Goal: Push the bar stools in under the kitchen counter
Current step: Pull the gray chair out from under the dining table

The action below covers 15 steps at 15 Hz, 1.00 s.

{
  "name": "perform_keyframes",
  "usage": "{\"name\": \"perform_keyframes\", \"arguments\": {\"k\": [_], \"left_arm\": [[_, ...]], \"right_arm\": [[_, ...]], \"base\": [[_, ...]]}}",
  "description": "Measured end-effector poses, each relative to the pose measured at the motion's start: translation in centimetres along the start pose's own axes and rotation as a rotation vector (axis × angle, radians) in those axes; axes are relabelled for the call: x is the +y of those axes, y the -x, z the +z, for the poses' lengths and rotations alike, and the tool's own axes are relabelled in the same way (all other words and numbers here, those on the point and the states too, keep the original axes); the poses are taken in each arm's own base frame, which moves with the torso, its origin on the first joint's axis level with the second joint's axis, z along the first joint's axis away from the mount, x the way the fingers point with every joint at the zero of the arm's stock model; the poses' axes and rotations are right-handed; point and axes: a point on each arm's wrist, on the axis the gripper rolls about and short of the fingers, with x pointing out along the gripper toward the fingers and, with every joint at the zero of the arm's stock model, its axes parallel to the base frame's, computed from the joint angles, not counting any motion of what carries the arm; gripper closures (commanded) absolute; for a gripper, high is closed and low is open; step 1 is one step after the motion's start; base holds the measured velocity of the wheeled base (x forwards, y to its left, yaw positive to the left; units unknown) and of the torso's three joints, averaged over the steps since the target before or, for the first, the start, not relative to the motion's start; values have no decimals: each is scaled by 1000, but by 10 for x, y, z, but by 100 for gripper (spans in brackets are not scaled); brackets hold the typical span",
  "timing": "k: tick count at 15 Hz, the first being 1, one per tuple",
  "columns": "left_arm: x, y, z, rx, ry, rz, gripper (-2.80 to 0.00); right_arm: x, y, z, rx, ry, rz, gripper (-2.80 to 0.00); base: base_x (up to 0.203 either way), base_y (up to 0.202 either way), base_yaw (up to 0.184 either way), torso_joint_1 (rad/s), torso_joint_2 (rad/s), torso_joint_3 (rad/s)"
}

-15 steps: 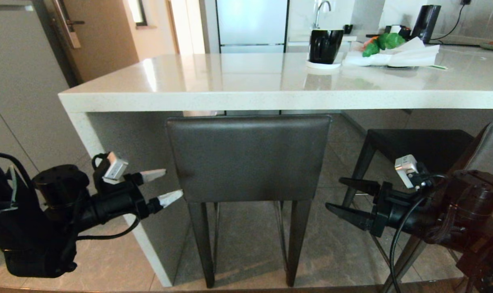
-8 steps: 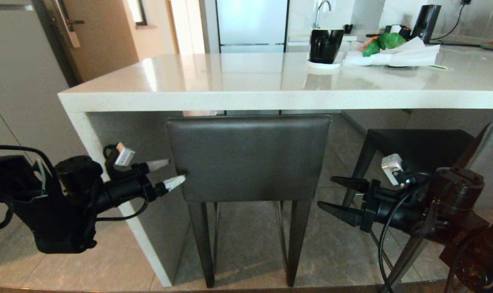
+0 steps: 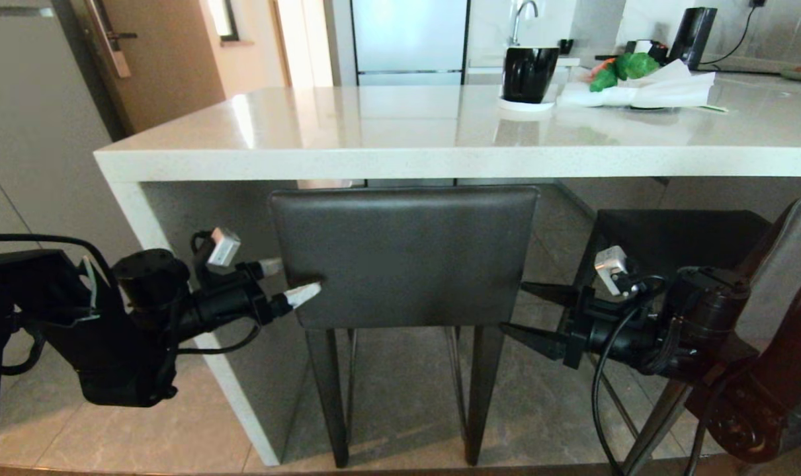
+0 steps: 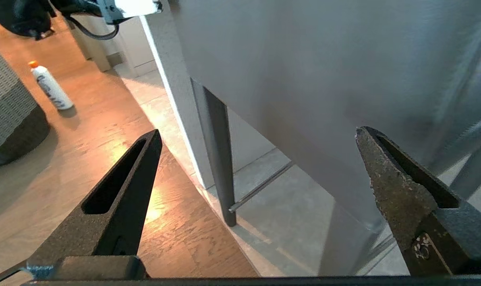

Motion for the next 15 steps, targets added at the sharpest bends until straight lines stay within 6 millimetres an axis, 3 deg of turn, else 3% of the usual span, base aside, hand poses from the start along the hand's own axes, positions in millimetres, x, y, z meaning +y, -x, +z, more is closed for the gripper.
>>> {"name": "perform_keyframes", "arguments": {"k": [4,11,15], "left_arm": [[-21,-13,-4,10,18,87,-280],[-22,-12,0,4,11,88,-280],[-19,-7,2,0,6,103,-280]], "right_arm": [[4,-6,-3,7,-6,20,-280],[-8,-18,-3,-15,12,17,-280],[-1,2,-14,21,-20,-10,-280]], "base": [[0,0,0,0,0,0],[0,0,0,0,0,0],[0,0,0,0,0,0]]}}
